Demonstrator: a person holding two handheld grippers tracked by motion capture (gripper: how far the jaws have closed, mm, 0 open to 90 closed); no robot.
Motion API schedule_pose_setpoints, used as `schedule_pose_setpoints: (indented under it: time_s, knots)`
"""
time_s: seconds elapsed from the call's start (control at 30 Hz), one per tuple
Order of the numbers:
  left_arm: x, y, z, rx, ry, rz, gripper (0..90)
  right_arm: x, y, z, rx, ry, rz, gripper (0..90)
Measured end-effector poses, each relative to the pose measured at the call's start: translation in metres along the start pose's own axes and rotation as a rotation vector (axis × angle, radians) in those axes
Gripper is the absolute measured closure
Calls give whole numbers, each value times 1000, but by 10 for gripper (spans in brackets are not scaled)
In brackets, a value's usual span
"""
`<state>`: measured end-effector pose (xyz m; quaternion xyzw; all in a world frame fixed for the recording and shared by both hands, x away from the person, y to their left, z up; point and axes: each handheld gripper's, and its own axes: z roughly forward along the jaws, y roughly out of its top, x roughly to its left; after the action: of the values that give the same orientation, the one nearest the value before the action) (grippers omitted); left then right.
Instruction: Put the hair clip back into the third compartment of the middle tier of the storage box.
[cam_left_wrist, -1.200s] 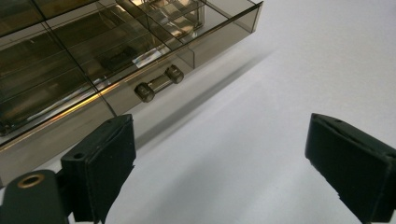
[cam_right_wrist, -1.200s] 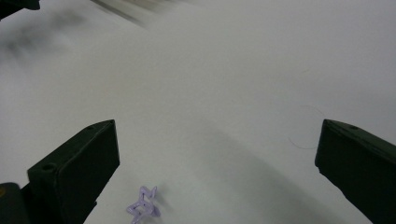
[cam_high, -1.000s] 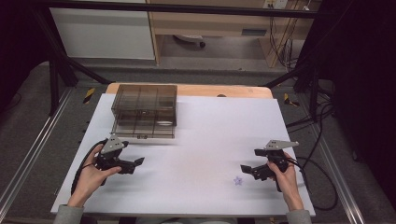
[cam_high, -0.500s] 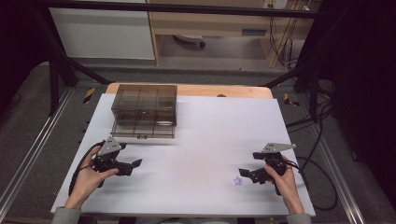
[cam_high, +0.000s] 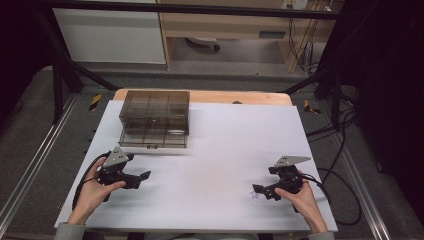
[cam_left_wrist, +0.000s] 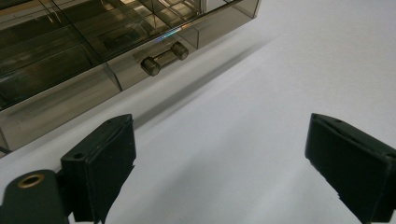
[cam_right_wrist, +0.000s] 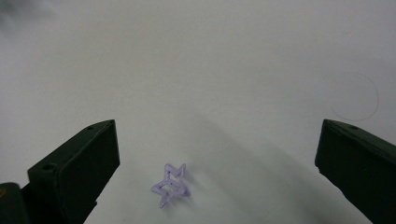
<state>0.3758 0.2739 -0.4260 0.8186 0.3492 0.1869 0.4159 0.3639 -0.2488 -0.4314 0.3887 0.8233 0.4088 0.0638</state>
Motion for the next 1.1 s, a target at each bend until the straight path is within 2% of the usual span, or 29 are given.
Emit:
schedule_pose_setpoints:
  time_s: [0.27, 0.47, 0.67, 0.87, 1.1]
  knots:
    - [1, -1, 0, 1, 0, -5, 85, 6, -1, 2, 11, -11, 2, 12]
    - [1, -1, 2, 8, -1, -3, 85, 10, -5, 4, 38, 0, -1, 48]
    - [1, -2, 1, 6, 1, -7, 85, 12, -6, 6, 54, 14, 15, 78]
    - [1, -2, 2, 7, -1, -7, 85, 13, -5, 6, 60, -4, 15, 116]
    - [1, -2, 2, 8, -2, -8, 85, 15, -7, 6, 77, 9, 10, 166]
